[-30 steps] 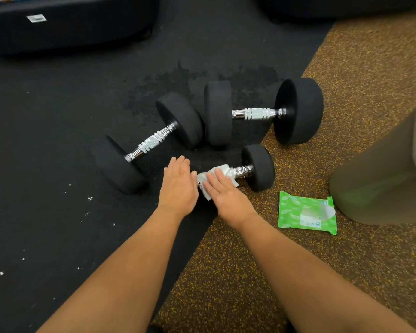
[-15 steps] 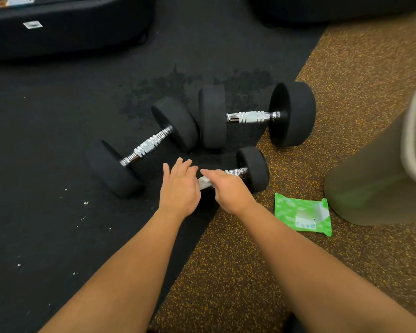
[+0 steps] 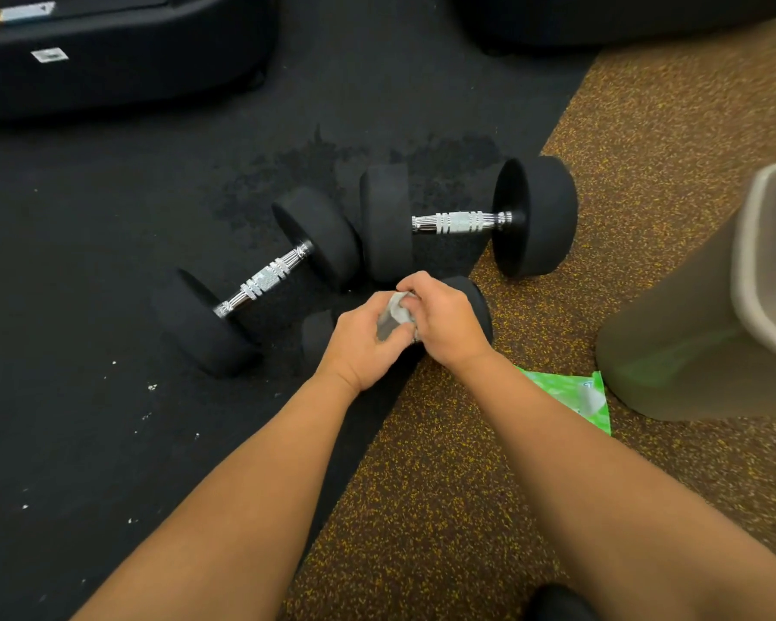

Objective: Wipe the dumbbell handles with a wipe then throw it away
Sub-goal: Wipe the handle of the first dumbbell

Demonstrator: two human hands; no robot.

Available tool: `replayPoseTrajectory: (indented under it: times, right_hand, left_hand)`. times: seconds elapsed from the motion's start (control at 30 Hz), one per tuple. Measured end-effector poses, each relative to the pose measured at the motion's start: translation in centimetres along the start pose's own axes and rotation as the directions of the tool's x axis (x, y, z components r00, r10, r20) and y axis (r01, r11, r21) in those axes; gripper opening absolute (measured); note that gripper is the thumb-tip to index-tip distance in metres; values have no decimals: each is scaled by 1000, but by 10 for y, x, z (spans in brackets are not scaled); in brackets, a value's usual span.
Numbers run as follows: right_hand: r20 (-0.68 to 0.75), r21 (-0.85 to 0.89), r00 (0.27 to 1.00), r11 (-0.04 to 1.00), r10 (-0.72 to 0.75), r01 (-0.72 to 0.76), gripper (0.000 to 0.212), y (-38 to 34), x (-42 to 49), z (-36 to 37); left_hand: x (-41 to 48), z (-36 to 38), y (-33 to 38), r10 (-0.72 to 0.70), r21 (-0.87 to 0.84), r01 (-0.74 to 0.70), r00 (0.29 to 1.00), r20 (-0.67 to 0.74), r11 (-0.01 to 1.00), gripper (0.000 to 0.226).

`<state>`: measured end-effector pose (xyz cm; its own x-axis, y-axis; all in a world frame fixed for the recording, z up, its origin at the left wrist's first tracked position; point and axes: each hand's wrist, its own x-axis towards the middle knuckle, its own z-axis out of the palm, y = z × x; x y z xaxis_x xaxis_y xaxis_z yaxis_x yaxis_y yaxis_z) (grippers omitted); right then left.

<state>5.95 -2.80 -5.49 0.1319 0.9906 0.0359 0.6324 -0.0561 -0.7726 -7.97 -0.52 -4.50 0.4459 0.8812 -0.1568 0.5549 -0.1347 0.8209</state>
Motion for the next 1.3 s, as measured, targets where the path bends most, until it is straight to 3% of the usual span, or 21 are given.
replayPoseTrajectory:
  times: [0.13,0.23,0.4,0.6,0.73,0.83,1.0,1.13,1.3]
  right_hand:
    - [1,77,999,996,46,-46,15,-1,3,-6]
    - [-40,60,998,997,51,-49,20,-1,2,-11]
    - [-41,12,999,1000,27,-26,29,0,5,-14]
    - [-120,-330,992,944,-40,-2,33,14,10,-16]
    - [-89,-488,995,873,-36,-12,34,32,5,-15]
    - [-14,-511,1000,860,18,-22,42,39,-3,-17]
    - [63,-464,998,885,11,19,47,45,-8,-21]
    - [66,-428,998,903,-21,47,47,47,-9,-22]
    - [38,-404,999,914,-28,41,46,50,-10,-19]
  left_hand:
    - [3,6,7,-18,-154,14,999,-30,988,40]
    - [9,7,8,-24,-117,19,999,-41,993,27]
    - [18,7,8,-53,-44,50,996,-67,998,25]
    - [20,8,11,-43,76,59,979,-198,995,31]
    - [20,13,10,-7,212,69,960,-280,975,36]
    - [16,22,12,30,325,50,971,-237,944,35]
    - [9,39,7,20,457,-1,999,-37,890,35]
    - [6,49,0,11,555,-60,996,92,829,41]
    - [19,48,4,-24,668,-83,988,149,740,49]
